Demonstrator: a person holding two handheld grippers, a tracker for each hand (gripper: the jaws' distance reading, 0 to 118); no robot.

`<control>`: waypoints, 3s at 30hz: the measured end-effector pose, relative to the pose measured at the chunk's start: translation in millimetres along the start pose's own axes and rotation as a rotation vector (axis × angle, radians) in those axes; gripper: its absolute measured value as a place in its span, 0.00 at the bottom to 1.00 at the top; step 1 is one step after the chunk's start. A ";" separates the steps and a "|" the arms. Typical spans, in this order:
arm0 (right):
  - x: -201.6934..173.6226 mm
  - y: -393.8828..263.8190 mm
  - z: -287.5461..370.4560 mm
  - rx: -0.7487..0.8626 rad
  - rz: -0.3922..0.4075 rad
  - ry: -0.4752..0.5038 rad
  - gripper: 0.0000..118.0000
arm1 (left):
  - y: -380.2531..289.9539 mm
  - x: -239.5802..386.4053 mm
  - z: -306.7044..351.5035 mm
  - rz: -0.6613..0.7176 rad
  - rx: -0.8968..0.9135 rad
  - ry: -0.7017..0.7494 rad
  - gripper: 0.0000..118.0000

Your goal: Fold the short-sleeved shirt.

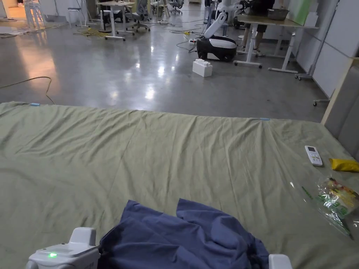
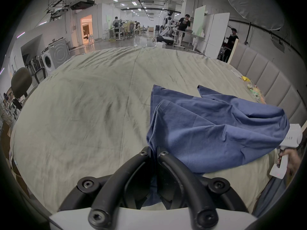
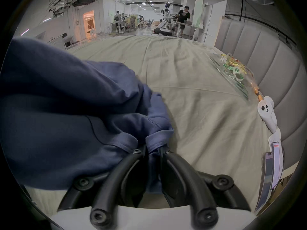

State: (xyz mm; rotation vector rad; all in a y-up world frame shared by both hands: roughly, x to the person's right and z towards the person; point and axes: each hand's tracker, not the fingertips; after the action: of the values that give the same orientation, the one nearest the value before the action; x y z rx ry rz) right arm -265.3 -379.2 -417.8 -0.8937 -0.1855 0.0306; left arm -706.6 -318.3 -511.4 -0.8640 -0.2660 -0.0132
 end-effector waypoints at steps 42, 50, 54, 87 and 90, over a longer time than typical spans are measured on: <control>37.9 266.1 231.2 0.674 -0.043 -0.095 0.07 | 245.6 -69.0 186.4 0.094 0.510 0.095 0.05; 32.2 325.8 225.7 0.699 -0.011 -0.132 0.07 | 298.7 -62.3 183.4 0.046 0.537 0.132 0.05; 29.4 345.1 215.5 0.705 -0.010 -0.142 0.07 | 292.7 -64.8 185.7 0.028 0.550 0.157 0.05; 24.5 -3.8 80.8 0.165 -0.053 -0.107 0.07 | -43.0 -72.9 29.2 0.025 -0.045 0.082 0.05; 22.8 -13.3 74.6 0.143 -0.055 -0.109 0.07 | -49.0 -77.4 20.7 0.030 -0.067 0.082 0.05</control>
State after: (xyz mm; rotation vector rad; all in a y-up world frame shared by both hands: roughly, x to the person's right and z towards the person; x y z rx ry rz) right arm -256.4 -327.5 -358.5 -0.7446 -0.3059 0.0409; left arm -791.9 -342.1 -480.2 -0.9314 -0.1766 -0.0295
